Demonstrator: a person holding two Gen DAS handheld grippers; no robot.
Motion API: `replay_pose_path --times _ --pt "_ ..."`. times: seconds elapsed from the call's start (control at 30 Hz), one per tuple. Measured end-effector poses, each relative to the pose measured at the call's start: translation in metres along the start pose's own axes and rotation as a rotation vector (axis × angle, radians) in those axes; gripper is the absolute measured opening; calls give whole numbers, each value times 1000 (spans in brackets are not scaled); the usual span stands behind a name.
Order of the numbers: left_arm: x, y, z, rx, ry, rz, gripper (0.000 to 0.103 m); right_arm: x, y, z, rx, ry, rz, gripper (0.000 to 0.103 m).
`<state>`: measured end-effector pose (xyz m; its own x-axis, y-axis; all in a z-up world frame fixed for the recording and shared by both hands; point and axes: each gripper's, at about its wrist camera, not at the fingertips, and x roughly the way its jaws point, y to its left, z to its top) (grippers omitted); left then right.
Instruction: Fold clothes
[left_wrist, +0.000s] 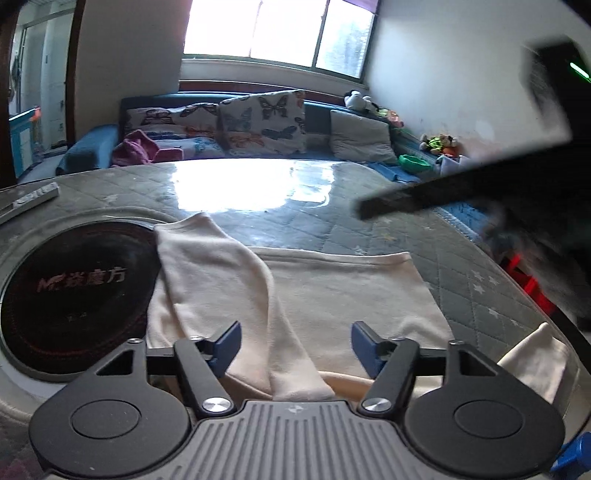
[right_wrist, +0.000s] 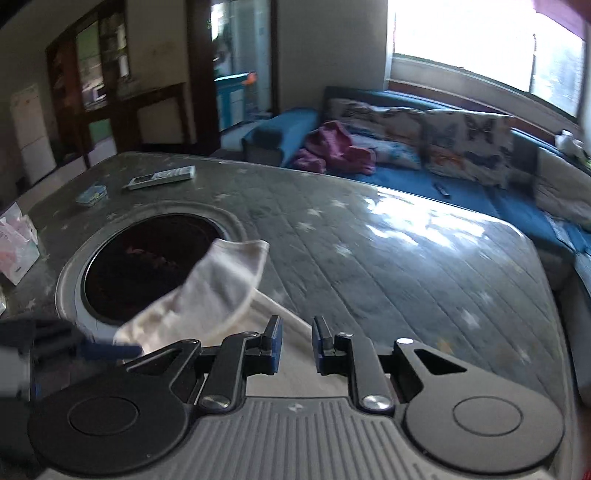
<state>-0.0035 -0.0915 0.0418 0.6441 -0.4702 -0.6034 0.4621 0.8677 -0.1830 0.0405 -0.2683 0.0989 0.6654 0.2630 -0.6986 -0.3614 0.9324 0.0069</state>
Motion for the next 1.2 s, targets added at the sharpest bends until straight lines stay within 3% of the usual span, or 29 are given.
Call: replay_pose_path --times 0.07,0.2,0.3,0.57,0.63,0.7,0.73,0.9,0.97,1.03,1.1,1.2 --pt "4 1 1 -2 10 -21 61 15 2 13 -8 16 21 17" --pt "16 9 0 -48 63 -59 33 46 0 33 -12 51 68 17" --pt "19 14 -3 -78 81 -82 20 78 1 43 5 78 104 17" --pt "18 21 -5 -110 92 -95 21 148 5 55 51 111 148 17" --pt "17 20 -5 -108 93 -98 25 161 6 57 62 113 154 17" --pt "16 19 -5 -110 96 -95 44 168 6 58 68 112 150 20" --pt "15 19 -5 -112 96 -93 46 171 6 58 71 112 149 24" --pt "15 19 -6 -116 96 -90 46 177 10 58 71 101 144 24" --pt "14 19 -6 -118 96 -89 44 177 12 59 65 93 142 20" --pt "14 19 -6 -119 95 -87 42 177 14 59 60 84 140 8" --pt "14 19 -6 -121 95 -86 29 177 16 59 55 76 138 4" --pt "12 19 -7 -123 92 -85 18 170 18 62 54 58 141 4"
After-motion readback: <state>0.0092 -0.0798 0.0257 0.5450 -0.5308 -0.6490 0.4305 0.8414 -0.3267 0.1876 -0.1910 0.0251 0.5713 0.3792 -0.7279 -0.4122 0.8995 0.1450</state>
